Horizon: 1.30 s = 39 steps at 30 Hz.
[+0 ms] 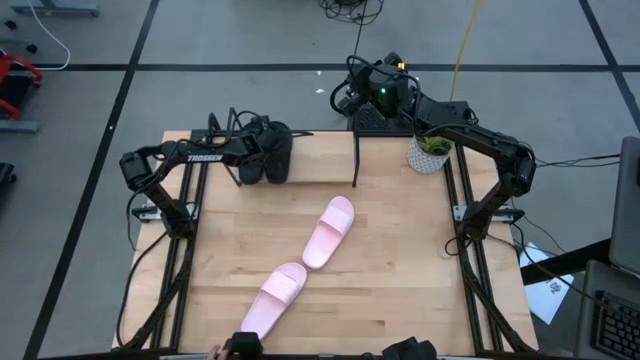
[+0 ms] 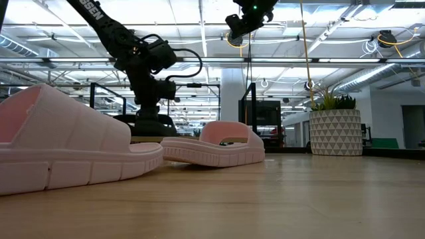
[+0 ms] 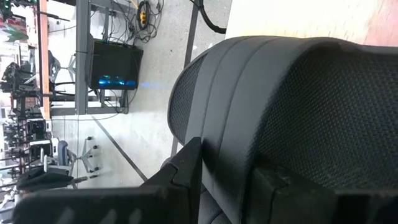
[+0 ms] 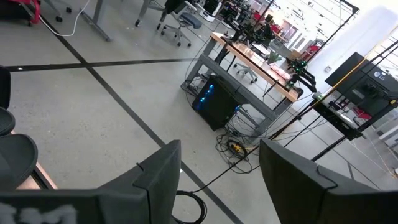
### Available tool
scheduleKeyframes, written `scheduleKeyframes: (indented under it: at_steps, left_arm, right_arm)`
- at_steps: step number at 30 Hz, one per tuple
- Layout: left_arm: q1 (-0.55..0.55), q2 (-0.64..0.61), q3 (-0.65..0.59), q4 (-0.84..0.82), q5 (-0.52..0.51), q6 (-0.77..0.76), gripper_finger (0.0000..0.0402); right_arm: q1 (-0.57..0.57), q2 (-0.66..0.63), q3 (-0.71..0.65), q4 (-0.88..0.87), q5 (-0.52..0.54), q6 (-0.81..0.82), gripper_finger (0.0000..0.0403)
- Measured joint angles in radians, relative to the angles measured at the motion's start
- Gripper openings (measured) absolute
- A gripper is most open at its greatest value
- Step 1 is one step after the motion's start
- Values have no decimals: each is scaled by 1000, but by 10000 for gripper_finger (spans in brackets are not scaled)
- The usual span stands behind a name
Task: Pick and place slides into the shelf
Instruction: Put the black slipper on the shelf
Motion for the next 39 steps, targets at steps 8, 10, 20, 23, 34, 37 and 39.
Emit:
scheduleKeyframes:
  at_steps: [8, 10, 20, 23, 34, 37, 39]
  left_arm:
    - [-8, 0, 0, 5, -26, 0, 86]
    - [-8, 0, 0, 5, -28, 1, 86]
    - [-8, 0, 0, 7, -28, 5, 86]
    - [-8, 0, 0, 8, -28, 5, 86]
    - [-8, 0, 0, 10, -28, -1, 85]
    - [-8, 0, 0, 9, -28, -1, 85]
    - [-8, 0, 0, 10, -28, 1, 85]
  right_arm:
    - [0, 0, 0, 0, 0, 0, 205]
    - [0, 0, 0, 0, 0, 0, 205]
    - [0, 0, 0, -1, 0, 0, 205]
    - [0, 0, 0, -4, 0, 0, 205]
    - [0, 0, 0, -5, 0, 0, 205]
    - [0, 0, 0, -5, 0, 0, 205]
    - [0, 0, 0, -5, 0, 0, 205]
